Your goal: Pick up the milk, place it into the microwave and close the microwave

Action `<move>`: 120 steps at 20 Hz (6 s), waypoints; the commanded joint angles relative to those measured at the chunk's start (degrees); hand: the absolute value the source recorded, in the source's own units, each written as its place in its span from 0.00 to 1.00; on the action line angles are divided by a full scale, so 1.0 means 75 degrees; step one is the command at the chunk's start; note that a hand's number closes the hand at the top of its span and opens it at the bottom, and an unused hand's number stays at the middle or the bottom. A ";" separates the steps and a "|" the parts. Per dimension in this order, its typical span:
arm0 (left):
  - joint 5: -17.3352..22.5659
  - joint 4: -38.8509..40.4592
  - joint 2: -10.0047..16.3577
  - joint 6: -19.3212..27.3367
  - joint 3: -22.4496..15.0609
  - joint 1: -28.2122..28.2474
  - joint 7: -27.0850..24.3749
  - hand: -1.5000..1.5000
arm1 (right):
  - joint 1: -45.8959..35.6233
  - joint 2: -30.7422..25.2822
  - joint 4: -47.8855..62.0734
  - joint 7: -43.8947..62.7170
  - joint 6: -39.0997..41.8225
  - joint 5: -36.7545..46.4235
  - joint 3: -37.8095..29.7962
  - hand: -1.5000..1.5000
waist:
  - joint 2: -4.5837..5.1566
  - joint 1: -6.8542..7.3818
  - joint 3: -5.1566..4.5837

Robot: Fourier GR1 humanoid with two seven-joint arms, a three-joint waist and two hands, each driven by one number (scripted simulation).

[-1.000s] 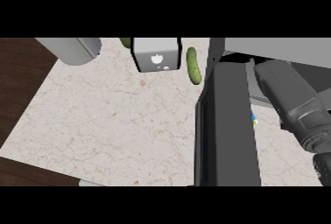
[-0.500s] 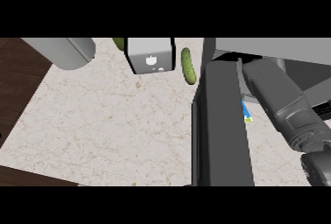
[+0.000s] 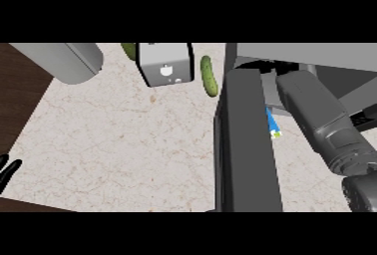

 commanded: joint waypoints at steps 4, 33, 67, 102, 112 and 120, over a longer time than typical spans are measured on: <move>-0.0561 0.0022 -0.0560 -0.0546 -0.0601 0.0276 -0.0364 0.00 | 0.0437 -0.0353 -0.0076 -0.0306 0.0672 -0.0245 -0.0262 0.00 | -0.0180 -0.0260 -0.0014; -0.4792 0.3051 -0.1226 -0.0704 -0.2825 -0.1553 -0.2250 1.00 | 0.5345 0.0823 -0.1633 -0.2623 0.4521 -0.0678 -0.0055 0.00 | -0.0619 -0.1400 -0.0058; -0.4465 0.7326 -0.1237 0.5498 -0.9763 -0.4879 -0.3023 1.00 | 1.0969 -0.1935 -1.0221 -0.0222 0.7986 -0.4623 0.0151 0.00 | -0.0510 -0.1739 -0.0069; 0.0013 0.9425 -0.1240 0.9732 -0.9643 -0.9521 -0.3147 1.00 | 1.0628 -0.2609 -1.3361 0.2678 0.7197 -0.6743 0.0800 0.00 | -0.0156 -0.2854 -0.0072; 0.0972 1.0167 -0.1241 0.9551 -0.9269 -1.0090 -0.3584 1.00 | 1.0581 -0.2839 -1.3517 0.2897 0.7223 -0.7095 0.0663 0.00 | -0.0056 -0.3132 -0.0060; 0.1763 1.0492 -0.1240 0.9263 -0.9029 -1.0016 -0.3952 1.00 | 1.0408 -0.2954 -1.3646 0.2989 0.7172 -0.7391 0.0515 0.00 | 0.0046 -0.3229 -0.0069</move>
